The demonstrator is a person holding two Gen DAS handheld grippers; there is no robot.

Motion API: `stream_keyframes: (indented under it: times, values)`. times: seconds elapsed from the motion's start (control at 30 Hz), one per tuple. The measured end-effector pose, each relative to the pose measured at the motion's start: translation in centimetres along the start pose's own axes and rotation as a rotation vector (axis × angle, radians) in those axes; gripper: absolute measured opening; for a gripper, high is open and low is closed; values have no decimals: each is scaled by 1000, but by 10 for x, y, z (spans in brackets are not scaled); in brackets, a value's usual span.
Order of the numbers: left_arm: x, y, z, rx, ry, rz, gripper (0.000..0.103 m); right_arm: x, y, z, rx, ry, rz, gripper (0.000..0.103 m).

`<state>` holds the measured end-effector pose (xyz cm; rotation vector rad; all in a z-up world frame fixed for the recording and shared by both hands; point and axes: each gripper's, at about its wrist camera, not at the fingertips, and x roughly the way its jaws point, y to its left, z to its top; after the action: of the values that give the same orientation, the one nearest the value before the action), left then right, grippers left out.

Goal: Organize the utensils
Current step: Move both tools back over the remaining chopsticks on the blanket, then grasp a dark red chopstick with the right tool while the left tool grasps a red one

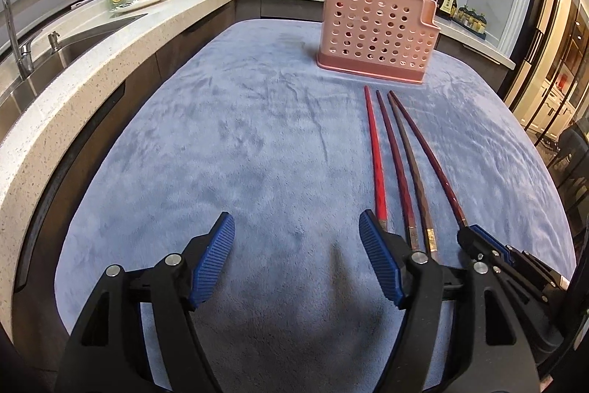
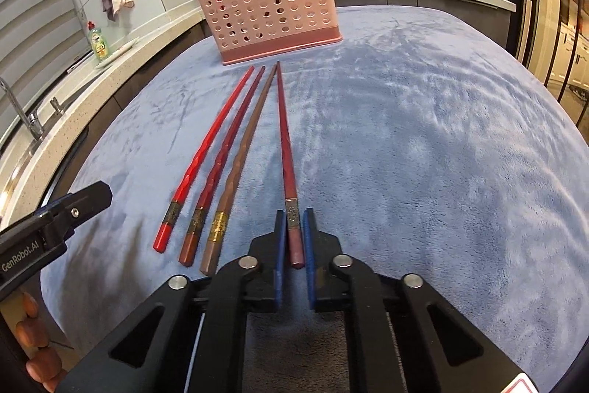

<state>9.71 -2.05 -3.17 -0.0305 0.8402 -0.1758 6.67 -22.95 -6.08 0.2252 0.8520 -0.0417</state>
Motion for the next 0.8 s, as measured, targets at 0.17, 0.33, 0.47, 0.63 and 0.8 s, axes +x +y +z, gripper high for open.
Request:
stream_keyframes:
  times: [0.17,0.33,0.47,0.63,0.8]
  values:
    - [2,-10,-3,16,13,-27,70,-4,-6,-3,10,-7,4,7]
    - [11,-22,-8,26,40,-54,70,-4,-7,-5,11,-10,11,7]
    - [20,-29,-11,34,56,-50,70,-4,-7,-5,13,-11,13,7]
    - [34,-33,-13,37,75,-42,65,-5,-8,-5,15,-12,17,7]
    - [38,-34,-13,47,68,-22,61,-5,-8,-6,17,-12,20,7]
